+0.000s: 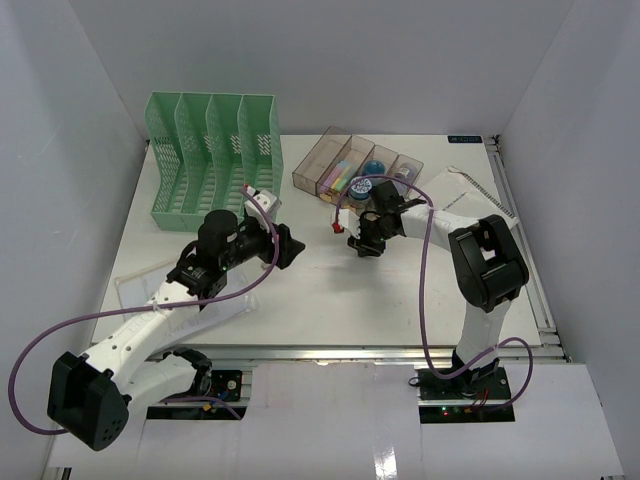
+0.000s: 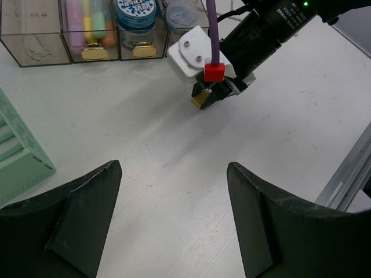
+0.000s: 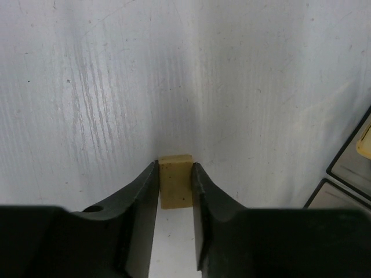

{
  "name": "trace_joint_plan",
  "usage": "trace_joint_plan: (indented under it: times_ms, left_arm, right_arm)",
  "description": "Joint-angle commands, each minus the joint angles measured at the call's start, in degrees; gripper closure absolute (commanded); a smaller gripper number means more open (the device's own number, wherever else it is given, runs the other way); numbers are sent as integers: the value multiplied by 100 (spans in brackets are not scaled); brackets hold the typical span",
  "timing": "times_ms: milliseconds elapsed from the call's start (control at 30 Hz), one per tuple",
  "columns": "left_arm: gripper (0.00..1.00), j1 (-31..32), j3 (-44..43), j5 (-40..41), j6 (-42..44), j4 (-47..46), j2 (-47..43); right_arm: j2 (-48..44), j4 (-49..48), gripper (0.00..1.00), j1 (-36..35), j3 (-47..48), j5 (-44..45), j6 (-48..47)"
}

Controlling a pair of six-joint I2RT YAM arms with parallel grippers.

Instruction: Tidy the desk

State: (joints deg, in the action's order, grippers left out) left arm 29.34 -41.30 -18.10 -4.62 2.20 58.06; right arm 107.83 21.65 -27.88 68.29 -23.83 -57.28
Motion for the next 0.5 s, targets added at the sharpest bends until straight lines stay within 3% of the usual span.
trace_joint_plan:
  times_ms: [0,133,333,467]
  left_arm:
    - [16,-25,139,-610,-281,-548,-68]
    - [16,-34,333,-1342,-662,-1028,12]
    - [16,-26,1236,-1675,-1552,-2894,-115]
    - [16,216,1764,-1632,-1542,-4376,10]
  right_arm:
    - [107,24,78,-15,-33,-200,132]
    - [-107,15,89,27,-163,-541,465]
    - [-742,15,92,309,-299,-1834,1779]
    - [-968,13,91,561,-233,-2865,2755]
